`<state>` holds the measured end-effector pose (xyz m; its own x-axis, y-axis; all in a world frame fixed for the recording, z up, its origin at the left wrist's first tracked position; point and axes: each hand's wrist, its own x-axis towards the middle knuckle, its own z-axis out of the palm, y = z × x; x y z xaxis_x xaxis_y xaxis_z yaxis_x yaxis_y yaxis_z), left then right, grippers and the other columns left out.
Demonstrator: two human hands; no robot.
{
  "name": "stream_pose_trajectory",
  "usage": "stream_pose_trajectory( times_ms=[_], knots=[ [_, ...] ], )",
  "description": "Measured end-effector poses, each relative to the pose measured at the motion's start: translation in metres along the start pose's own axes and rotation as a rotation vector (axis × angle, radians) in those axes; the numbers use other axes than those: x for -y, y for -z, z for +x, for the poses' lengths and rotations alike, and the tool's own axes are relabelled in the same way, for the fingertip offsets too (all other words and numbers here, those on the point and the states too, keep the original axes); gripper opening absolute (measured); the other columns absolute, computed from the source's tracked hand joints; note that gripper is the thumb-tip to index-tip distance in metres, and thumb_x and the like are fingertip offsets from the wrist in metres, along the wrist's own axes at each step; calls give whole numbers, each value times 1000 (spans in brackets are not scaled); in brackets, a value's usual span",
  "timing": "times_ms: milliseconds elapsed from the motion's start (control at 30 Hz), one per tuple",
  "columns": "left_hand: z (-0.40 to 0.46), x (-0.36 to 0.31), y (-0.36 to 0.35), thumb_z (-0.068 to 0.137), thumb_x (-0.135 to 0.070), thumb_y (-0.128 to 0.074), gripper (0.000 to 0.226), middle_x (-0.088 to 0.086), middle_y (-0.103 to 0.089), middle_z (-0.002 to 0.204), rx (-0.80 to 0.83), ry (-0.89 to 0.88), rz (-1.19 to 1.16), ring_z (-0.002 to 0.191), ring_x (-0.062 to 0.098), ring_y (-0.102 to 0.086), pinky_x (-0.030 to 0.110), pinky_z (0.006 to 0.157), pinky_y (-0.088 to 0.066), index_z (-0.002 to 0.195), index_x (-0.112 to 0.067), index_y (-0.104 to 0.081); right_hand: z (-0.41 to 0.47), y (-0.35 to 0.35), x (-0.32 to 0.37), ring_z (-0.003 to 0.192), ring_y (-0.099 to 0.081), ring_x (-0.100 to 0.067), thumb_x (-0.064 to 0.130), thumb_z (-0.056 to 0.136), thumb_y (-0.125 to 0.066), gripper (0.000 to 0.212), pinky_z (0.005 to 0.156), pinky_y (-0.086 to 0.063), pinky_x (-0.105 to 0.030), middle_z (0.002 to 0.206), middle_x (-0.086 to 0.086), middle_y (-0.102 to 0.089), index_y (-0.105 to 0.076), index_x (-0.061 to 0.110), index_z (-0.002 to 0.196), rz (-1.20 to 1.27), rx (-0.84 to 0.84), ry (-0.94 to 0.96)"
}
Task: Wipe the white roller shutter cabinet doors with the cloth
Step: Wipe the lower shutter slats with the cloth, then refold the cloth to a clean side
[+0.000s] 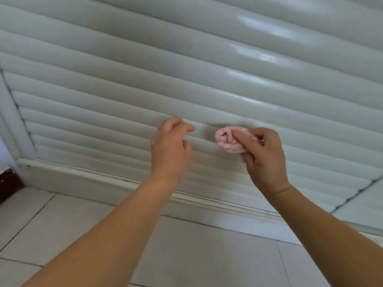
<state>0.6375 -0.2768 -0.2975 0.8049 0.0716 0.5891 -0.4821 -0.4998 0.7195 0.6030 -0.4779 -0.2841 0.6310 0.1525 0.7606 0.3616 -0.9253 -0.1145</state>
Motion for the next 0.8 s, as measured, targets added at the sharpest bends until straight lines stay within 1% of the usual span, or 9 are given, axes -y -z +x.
stream_pose_trajectory(
  times_ms=[233, 333, 400, 467, 533, 567, 600, 667, 800],
  knots=[
    [30, -86, -13, 70, -5, -43, 41, 14, -53, 123, -14, -228, 0, 115, 32, -51, 52, 93, -43, 101, -13, -68, 30, 51, -19, 96, -47, -25, 20, 87, -51, 35, 78, -40, -25, 109, -3, -47, -64, 23, 120, 7, -179, 68],
    [49, -119, -17, 72, -9, -41, 41, 14, -54, 121, -89, -355, 0, 111, 25, -50, 46, 95, -42, 102, -13, -67, 48, 75, -27, 99, -47, -19, 18, 89, -49, 36, 83, -40, -20, 110, 1, -45, -52, 26, 124, 71, -291, -14],
    [64, -145, -21, 71, -8, -40, 42, 13, -56, 119, -148, -412, 16, 106, 21, -46, 36, 92, -35, 102, -13, -67, 67, 94, -37, 95, -53, -22, 19, 93, -47, 29, 79, -42, -20, 102, -4, -52, -58, 17, 121, 150, -317, -90],
    [80, -169, -24, 70, -6, -39, 44, 12, -56, 116, -202, -451, 18, 100, 20, -45, 33, 86, -33, 103, -12, -67, 89, 115, -39, 85, -59, -30, 32, 98, -43, 33, 70, -46, -29, 94, -3, -58, -59, 13, 118, 304, -339, -237],
    [92, -193, -22, 70, -4, -39, 46, 11, -57, 114, -248, -437, 10, 98, 22, -46, 33, 84, -33, 106, -13, -65, 108, 135, -28, 83, -62, -24, 37, 95, -45, 26, 65, -51, -35, 96, 5, -61, -56, 33, 118, 437, -413, -392],
    [104, -206, -21, 70, -3, -38, 47, 10, -57, 113, -246, -424, 15, 98, 22, -47, 33, 84, -33, 108, -13, -64, 119, 146, -21, 81, -62, -17, 35, 93, -47, 25, 63, -52, -33, 95, 12, -61, -55, 43, 115, 473, -439, -446],
    [114, -216, -19, 70, -3, -38, 48, 10, -58, 113, -237, -410, 19, 98, 23, -48, 32, 84, -32, 110, -14, -62, 128, 155, -16, 77, -62, -10, 32, 91, -49, 23, 62, -52, -28, 90, 17, -61, -56, 43, 110, 502, -451, -493],
    [136, -244, -9, 71, -2, -38, 48, 9, -59, 112, -187, -391, 33, 99, 23, -49, 31, 84, -32, 112, -16, -59, 152, 177, -5, 68, -58, -3, 25, 91, -51, 12, 58, -46, -16, 78, 18, -61, -58, 32, 98, 589, -445, -595],
    [173, -301, 16, 73, -4, -41, 40, 4, -61, 101, -89, -403, 12, 93, 21, -53, 32, 81, -35, 104, -15, -64, 202, 228, 14, 59, -51, -1, 31, 92, -54, 9, 52, -40, -13, 65, 11, -58, -59, 28, 84, 693, -424, -811]
  ],
)
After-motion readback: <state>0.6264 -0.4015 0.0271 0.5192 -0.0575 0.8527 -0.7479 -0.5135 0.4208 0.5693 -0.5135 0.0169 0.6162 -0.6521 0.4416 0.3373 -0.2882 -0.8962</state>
